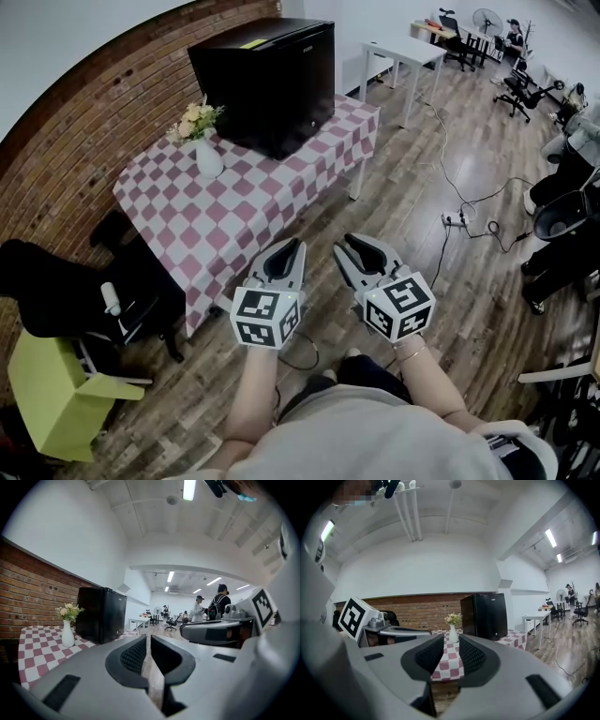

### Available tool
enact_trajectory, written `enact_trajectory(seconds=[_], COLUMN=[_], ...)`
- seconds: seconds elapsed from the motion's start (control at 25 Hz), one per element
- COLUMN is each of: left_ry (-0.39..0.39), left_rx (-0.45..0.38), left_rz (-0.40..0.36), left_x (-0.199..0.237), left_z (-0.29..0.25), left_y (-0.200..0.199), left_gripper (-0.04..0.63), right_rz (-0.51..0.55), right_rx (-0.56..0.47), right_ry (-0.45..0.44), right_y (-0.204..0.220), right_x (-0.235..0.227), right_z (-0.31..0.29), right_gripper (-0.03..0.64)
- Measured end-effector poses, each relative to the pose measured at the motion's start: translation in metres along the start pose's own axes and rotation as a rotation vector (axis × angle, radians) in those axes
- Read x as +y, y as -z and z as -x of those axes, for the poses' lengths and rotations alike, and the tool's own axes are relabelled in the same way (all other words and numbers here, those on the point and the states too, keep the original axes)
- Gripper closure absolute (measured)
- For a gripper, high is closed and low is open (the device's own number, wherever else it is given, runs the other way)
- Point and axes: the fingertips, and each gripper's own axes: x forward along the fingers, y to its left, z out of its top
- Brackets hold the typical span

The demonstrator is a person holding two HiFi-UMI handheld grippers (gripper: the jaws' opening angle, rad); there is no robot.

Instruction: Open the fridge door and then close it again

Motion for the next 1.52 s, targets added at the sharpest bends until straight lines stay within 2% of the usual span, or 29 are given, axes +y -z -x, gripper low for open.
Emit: enact_trajectory(seconds=[0.24,0.32,0.64,1.12,1.52], left_ry=[-0.02,-0.021,-0.071,-0.18,-0.223], left_rx=[-0.021,-0.022,-0.018,-0.047,-0.026], left_rz=[0.012,0.012,0.002,0.01,0.03], left_x=[0.013,0.018,0.047,0.084,0.101], left_z=[-0.016,-0.026,-0.091,-0.203,-0.249], left_y=[-0.004,-0.006,-0.019,-0.047,-0.042], left_gripper=[0.579,0.536,0.486,0.482,0.482], right_rz=[0.021,0.02,0.019,0.058,0.037], right_rx=[-0.006,-0.014,-0.031,-0.043,-0.009], right_ry=[-0.011,-0.014,-0.059,-0.157,-0.185], right_y=[-0.005,-0.007,-0.02,-0.047,-0.035], right_x=[-0.013,-0.023,-0.083,-0.185,-0.234], right_z=[-0.019,-0.029,-0.084,-0.154,-0.183], right_gripper=[0.485,0.485,0.479,0.477,0.485])
